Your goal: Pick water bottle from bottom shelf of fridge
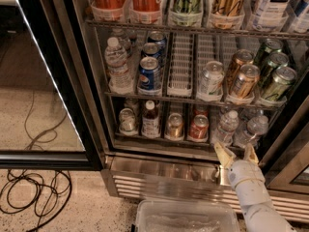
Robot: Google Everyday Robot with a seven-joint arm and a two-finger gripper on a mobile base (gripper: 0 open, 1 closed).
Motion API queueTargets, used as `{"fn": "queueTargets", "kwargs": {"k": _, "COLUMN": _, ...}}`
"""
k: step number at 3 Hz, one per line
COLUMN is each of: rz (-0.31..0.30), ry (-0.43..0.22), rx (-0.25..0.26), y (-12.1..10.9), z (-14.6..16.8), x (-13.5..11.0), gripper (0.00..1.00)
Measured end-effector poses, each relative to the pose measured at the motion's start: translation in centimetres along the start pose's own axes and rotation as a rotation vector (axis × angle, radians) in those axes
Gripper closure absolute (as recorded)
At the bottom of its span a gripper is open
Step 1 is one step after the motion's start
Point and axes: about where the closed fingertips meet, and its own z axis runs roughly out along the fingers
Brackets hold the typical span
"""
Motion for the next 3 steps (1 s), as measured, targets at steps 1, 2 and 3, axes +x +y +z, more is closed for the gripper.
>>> {"fn": "queueTargets", "kwargs": {"k": 1, "rz": -0.001, "ry": -0.027, "rx": 0.023, "y": -0.6, "z": 0.1, "x": -0.2, "gripper": 0.28}}
{"fn": "queueTargets", "kwargs": {"k": 2, "rz": -0.007, "ry": -0.056, "rx": 0.048, "y": -1.3, "z": 0.4, "x": -0.6, "gripper": 0.27}}
{"fn": "queueTargets", "kwargs": {"k": 3, "rz": -0.012, "ry": -0.086, "rx": 0.072, "y": -2.0, "z": 1.0, "x": -1.0, "gripper": 0.27}}
